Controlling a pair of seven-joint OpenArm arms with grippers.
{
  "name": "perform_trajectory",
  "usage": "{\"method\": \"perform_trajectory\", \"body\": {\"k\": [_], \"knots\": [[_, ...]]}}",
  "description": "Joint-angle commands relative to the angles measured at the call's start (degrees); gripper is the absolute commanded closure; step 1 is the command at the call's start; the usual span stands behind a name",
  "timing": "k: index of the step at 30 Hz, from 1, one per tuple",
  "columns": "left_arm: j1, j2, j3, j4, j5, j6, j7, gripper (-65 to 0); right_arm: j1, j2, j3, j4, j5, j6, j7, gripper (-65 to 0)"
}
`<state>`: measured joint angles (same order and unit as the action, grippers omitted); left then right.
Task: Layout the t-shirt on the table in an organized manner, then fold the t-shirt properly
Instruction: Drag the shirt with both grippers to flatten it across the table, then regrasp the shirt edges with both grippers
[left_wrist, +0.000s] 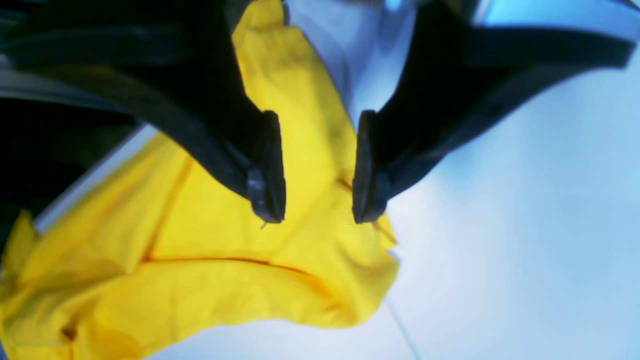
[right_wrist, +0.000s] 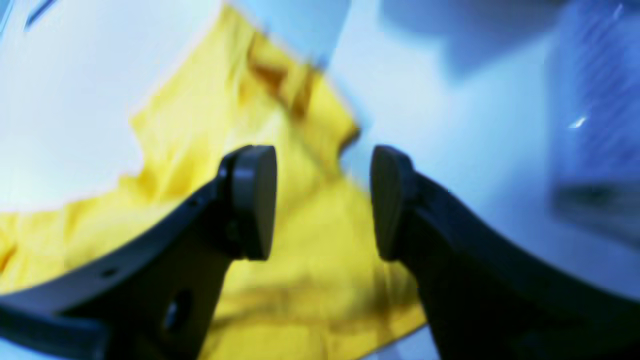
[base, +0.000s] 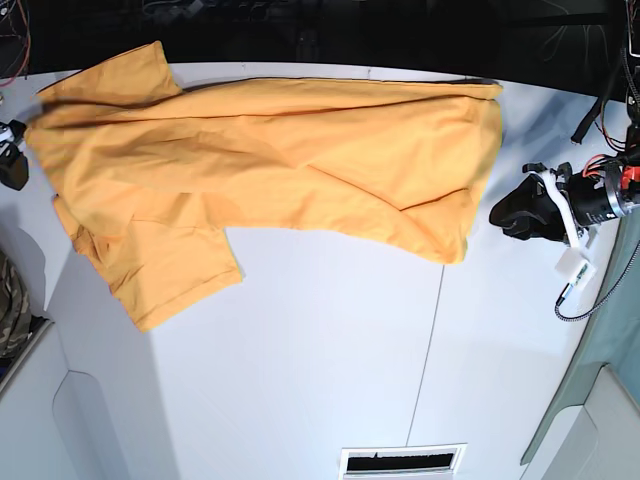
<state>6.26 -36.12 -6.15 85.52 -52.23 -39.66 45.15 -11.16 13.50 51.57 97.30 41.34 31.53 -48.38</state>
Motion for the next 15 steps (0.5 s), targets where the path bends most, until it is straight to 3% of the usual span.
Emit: {"method": "perform_trajectory", "body": {"k": [1,5,8,13,15], "knots": [[-0.72,-0.74,0.28,-0.35,0.31,-0.34,-2.54,-25.7,1.53,0.96,0.33,1.05,0.39,0.17,1.25,-30.2],[-2.43,1.46,2.97,-4.55,4.37,-0.34,-5.11,-25.7,6.32,0.96,-1.73,-0.92,-1.36,0.17,2.29,-30.2],[-5.42,3.98,5.03,-8.46,7.39,-0.34,-5.38,-25.7,10.97,1.11,-6.27,-5.2,-6.6,0.11,5.66,-30.2],[-11.21,6.16,8.22,-16.7,13.6,1.79,-7.89,-25.7,20.63,2.12,-16.39,-18.36,-16.26,-3.56,12.26,-30.1],[-13.07,6.6,8.24,-19.37,13.44,1.77,-7.87,-25.8,25.11,2.49,-19.54,-24.41,-20.46,-5.14,14.43,-30.2]]}}
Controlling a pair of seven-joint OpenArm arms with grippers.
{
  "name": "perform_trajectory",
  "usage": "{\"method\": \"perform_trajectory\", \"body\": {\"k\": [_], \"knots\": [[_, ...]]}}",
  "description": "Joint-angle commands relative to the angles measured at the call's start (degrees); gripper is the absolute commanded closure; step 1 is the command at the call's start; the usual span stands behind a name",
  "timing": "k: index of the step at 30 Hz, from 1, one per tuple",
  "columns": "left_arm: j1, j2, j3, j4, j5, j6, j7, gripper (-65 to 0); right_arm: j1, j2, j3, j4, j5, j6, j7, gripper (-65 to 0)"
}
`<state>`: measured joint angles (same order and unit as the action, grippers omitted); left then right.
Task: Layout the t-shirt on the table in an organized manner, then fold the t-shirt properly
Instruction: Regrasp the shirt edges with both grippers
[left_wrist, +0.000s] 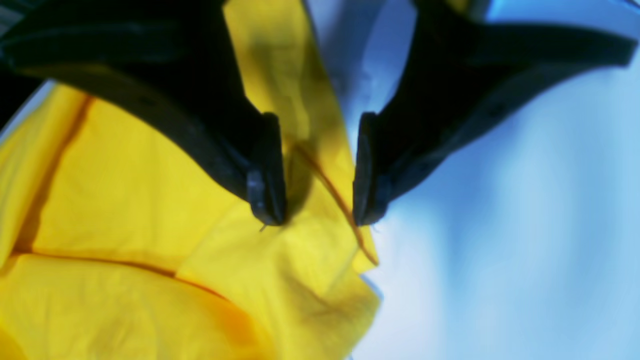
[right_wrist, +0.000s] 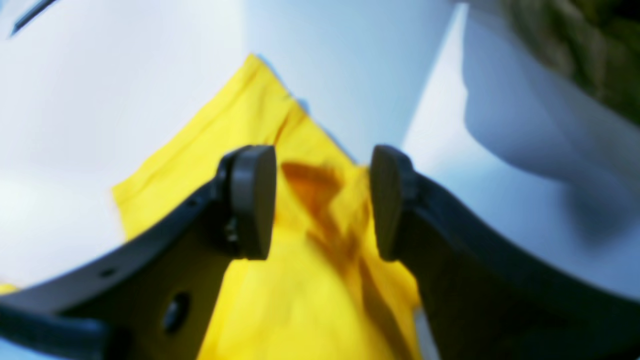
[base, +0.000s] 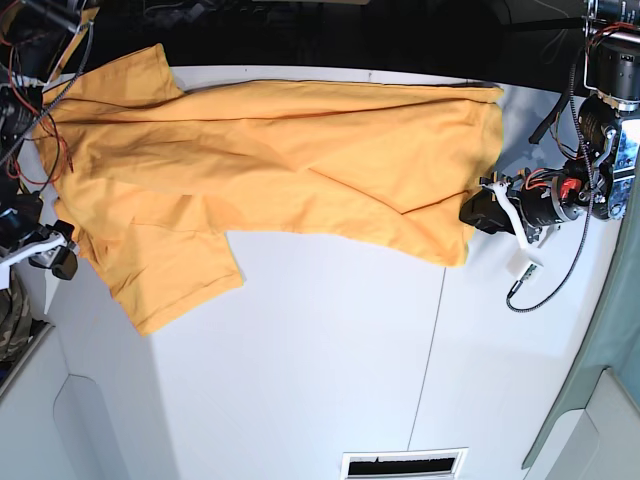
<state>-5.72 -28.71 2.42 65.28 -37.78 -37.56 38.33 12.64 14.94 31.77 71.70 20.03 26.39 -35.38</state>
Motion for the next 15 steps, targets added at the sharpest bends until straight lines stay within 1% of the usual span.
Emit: {"method": "perform_trajectory", "body": {"k": [1,3,5,10,12,13,14,15], "knots": [[-1.75,-0.7,-0.33,-0.11,-1.09,-0.35,-1.07,-25.8,3.54,1.29,-1.14,-1.92,-0.94,-0.66,2.38,-30.2],[-2.67,-0.5,-0.17,-1.33,-1.55,-0.42,-1.05,-25.8,7.78,1.62,-3.23,-8.04,-4.02,-2.21,3.89,-30.2],[-2.84,-0.15,-0.07,-2.08,-1.84,-0.46,-1.03,-25.8,11.47,1.77,-4.68,-14.05,-6.14,-2.49,5.46,-30.2],[-2.51,1.31,-0.04,-3.89,-1.84,-0.87,-0.11,-25.8,15.91,2.19,-9.92,-25.03,-7.23,-2.45,7.28,-29.8],[-2.51,1.55,-0.02,-4.28,-1.86,-2.01,-0.11,-25.5,16.33,2.19,-12.94,-27.34,-7.65,-2.49,7.89,-27.3],[-2.51,1.57,0.0,-4.28,-1.95,-2.38,0.02,-24.1,16.31,2.19,-14.51,-27.93,-7.61,-2.47,7.96,-24.5],[-2.51,1.57,0.0,-4.28,-2.45,-2.4,0.07,-19.6,16.17,2.19,-16.15,-28.13,-7.63,-2.38,7.96,-21.4],[-2.51,1.55,0.0,-4.28,-2.91,-2.43,0.07,-12.6,16.04,2.19,-17.68,-28.15,-7.63,-2.36,7.96,-18.3]]}}
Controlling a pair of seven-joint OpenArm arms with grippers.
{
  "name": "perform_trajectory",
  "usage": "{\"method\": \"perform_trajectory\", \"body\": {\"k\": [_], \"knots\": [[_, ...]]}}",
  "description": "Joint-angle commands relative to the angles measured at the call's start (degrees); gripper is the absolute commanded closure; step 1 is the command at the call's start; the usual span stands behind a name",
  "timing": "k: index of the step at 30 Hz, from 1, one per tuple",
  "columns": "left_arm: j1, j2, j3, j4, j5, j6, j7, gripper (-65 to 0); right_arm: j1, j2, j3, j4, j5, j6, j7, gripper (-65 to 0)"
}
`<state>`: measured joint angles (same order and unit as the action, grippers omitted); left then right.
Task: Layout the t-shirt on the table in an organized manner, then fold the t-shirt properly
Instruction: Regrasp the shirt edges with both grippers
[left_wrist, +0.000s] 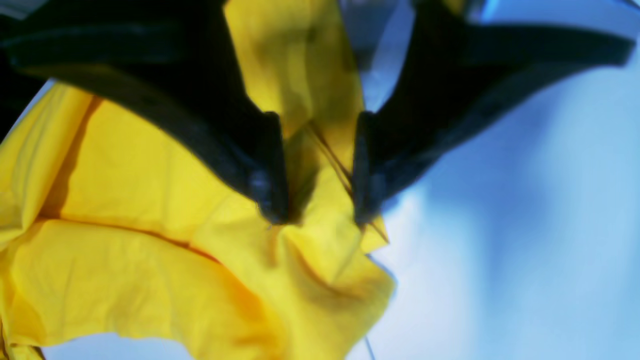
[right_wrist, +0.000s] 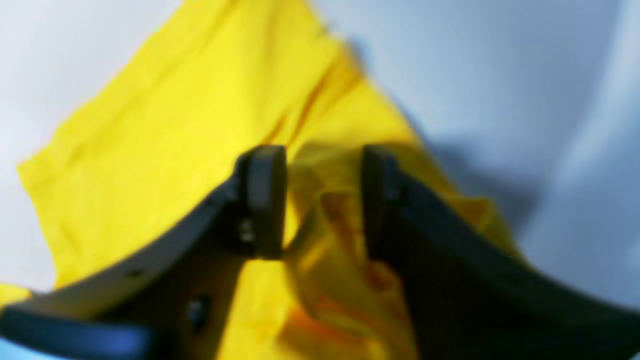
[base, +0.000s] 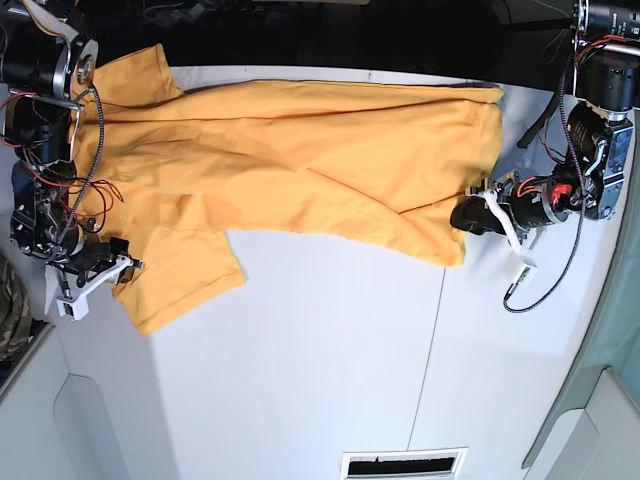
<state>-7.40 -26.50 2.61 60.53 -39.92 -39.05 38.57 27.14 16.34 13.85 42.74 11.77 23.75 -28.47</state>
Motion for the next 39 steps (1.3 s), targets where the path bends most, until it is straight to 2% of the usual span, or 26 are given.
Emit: {"method": "perform_trajectory", "body": {"k": [1,2,4,8,14,23,24,27,28,31,35,39], "knots": [[-0.85,-0.66,-0.2,0.46,-1.01,-0.95,-0.2,-3.7,1.57,0.79,-1.07,0.81,0.63,0.28,1.07,-15.0],[-0.87,-0.66,-0.2,0.48,-1.2,-0.95,-0.22,0.0,1.62,0.79,-2.23,0.83,0.66,0.5,1.27,-11.1],[-1.05,-0.68,-0.2,0.48,-1.18,-0.95,-0.24,0.0,1.81,0.79,-3.98,0.87,0.66,1.95,2.36,-0.3],[-3.06,-1.6,-0.22,0.46,-1.14,-0.22,-0.26,0.0,2.58,0.61,-4.98,1.01,0.72,5.2,5.66,0.0],[-9.07,-5.01,-0.22,0.46,2.1,4.15,-1.4,0.0,7.32,0.79,-4.96,1.09,0.66,5.22,6.16,0.0],[-13.25,-7.96,-0.24,0.46,2.49,5.14,-1.11,0.0,12.48,0.83,-4.92,1.29,1.7,5.14,5.92,0.0],[-13.22,-8.04,-0.24,0.46,2.49,5.44,-0.94,0.0,12.15,0.81,-4.83,1.29,1.7,5.01,5.46,-2.7],[-13.18,-8.11,-0.24,0.46,2.49,5.42,1.18,-0.2,10.62,0.83,-4.81,1.29,1.73,4.39,0.24,-25.7],[-13.18,-8.11,-0.24,0.46,2.47,5.42,1.77,-4.6,10.1,0.83,-4.79,1.29,1.75,3.8,-2.29,-29.8],[-13.18,-8.11,-0.24,0.46,1.73,5.4,3.91,-14.9,7.19,1.03,-3.87,2.03,3.96,3.04,-7.61,-30.8],[-12.87,-9.09,-0.44,0.55,-4.63,2.99,7.39,-15.6,0.24,1.77,1.03,8.9,10.1,4.39,-11.06,-30.8],[-10.78,-12.52,-0.46,0.7,-10.84,2.23,8.72,-15.7,-9.29,1.75,8.96,21.22,16.24,6.32,-16.13,-30.8]]}}
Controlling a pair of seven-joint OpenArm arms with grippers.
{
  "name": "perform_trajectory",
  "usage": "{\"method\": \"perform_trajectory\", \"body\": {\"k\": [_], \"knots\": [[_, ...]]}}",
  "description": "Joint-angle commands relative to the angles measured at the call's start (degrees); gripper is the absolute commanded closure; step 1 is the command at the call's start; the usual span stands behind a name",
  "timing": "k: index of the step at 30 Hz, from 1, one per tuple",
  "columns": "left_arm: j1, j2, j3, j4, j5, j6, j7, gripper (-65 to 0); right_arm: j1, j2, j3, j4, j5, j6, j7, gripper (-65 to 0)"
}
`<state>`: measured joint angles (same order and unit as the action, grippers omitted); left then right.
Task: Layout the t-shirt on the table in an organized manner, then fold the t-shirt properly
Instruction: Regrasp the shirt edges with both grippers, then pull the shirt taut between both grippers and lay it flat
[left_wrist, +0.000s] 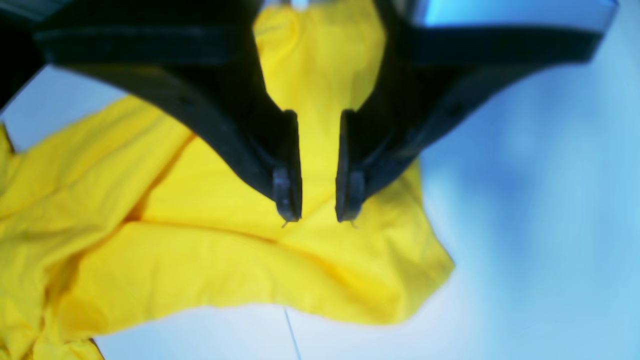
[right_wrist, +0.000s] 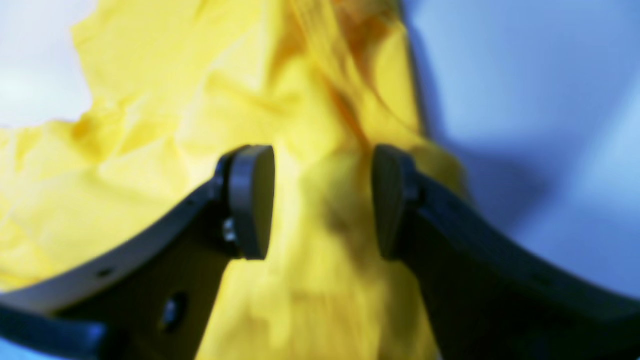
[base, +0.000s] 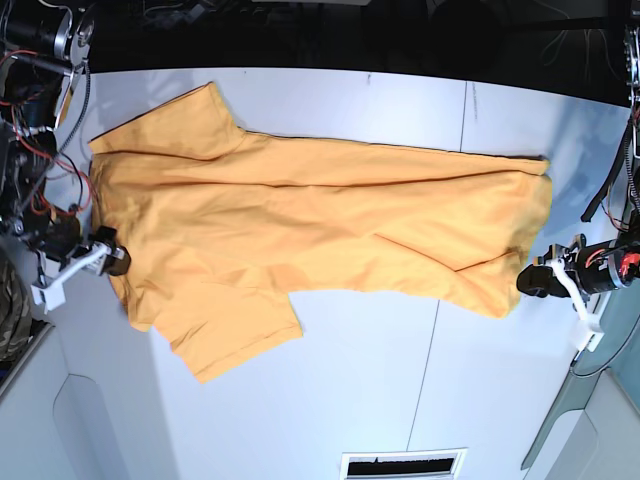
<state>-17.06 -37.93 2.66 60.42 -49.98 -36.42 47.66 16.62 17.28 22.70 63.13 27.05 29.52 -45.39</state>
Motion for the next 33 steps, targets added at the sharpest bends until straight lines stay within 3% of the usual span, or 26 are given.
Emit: {"method": "perform_trajectory", "body": {"k": [1,3,7,15,19,24,33], "knots": [[-0.44,-1.84,-0.52,0.81,-1.77,-1.16,0.24,-15.7,-1.22,0.83,2.03,3.89,2.12,0.79,-0.15,-30.8],[1.11,-2.82,-0.52,0.81,-4.33,-3.52,2.25,-15.7,-5.6,0.83,5.6,9.33,3.5,0.96,-1.22,-30.8],[4.52,-3.69,-0.55,1.14,-12.2,-3.58,6.34,-15.8,-12.79,0.85,10.64,15.87,4.07,0.94,-1.79,-30.8],[16.2,-3.67,-7.1,9.4,-18.18,-3.58,10.29,-18.2,-25.44,0.83,11.37,16.48,6.88,0.98,-0.85,-30.8],[22.93,-3.65,-9.99,16.37,-18.14,-3.58,10.16,-18.7,-29.11,0.57,11.34,16.48,7.98,2.54,0.87,-30.8],[26.86,-3.61,-12.68,17.14,-17.38,-3.58,9.35,-28.9,-29.51,-2.12,10.84,16.46,7.67,2.86,1.84,-30.8],[30.23,0.09,-18.64,17.14,-10.36,-3.58,6.93,-29.0,-29.33,-3.19,2.51,16.41,5.95,2.16,5.4,-30.8]]}}
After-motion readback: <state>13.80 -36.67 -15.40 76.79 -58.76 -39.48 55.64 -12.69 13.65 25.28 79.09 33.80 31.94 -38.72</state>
